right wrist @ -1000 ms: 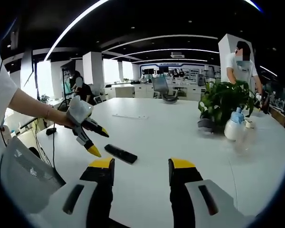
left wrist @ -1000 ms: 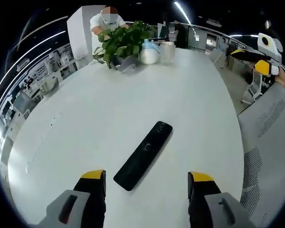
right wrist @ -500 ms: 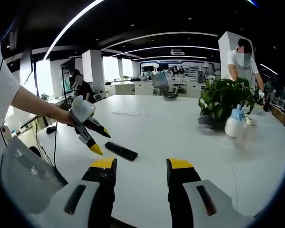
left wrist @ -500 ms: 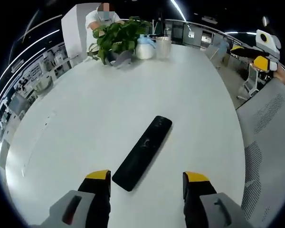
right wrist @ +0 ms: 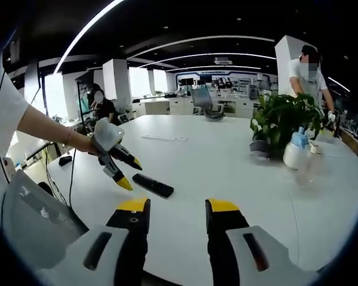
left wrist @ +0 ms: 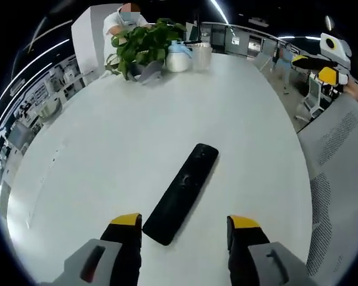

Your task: Press the specified remote control buttons in sequence, fully releasing each button before pressing the next.

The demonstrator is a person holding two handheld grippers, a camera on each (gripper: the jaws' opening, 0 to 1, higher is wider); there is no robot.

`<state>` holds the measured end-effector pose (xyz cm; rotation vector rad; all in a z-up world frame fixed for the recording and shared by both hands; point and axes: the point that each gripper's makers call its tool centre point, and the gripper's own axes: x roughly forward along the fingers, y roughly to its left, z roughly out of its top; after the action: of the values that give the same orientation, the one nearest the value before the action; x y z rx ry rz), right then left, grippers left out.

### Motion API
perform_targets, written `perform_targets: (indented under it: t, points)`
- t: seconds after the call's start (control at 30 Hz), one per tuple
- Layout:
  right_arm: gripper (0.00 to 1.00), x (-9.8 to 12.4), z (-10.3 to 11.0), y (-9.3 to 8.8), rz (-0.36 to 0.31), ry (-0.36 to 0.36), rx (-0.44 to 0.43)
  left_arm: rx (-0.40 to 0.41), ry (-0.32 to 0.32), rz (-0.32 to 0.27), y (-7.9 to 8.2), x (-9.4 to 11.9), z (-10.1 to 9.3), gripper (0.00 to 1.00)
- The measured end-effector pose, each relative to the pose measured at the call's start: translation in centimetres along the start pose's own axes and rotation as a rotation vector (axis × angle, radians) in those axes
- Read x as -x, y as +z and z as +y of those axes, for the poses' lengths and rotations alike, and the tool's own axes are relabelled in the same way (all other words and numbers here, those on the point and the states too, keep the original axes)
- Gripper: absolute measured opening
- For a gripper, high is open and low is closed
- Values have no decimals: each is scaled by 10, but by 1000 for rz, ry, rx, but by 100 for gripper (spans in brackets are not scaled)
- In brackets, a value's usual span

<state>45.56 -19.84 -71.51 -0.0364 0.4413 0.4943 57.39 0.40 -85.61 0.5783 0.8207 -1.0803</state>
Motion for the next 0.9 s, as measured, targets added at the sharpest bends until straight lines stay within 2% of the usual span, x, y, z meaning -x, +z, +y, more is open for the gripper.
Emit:
perform_targets:
  t: [0.17, 0.33, 0.4, 0.67, 0.83, 0.9]
  points:
    - [37, 0, 0, -1, 5, 1, 4, -11, 13, 15, -3, -3, 9, 57]
    - [37, 0, 1, -1, 9, 6, 5, -16, 16, 21, -4, -3, 13, 48]
    - [36, 0, 1, -2, 10, 8, 4, -34, 17, 26, -5, -5, 13, 44]
    - [35, 0, 2, -2, 17, 13, 4, -103, 10, 47, -7, -10, 13, 41]
    - [34, -1, 3, -4, 25, 18, 8, -98, -6, 44, -6, -14, 13, 38]
    - [34, -1, 4, -4, 29, 20, 11, -60, -20, 30, -5, -15, 13, 37]
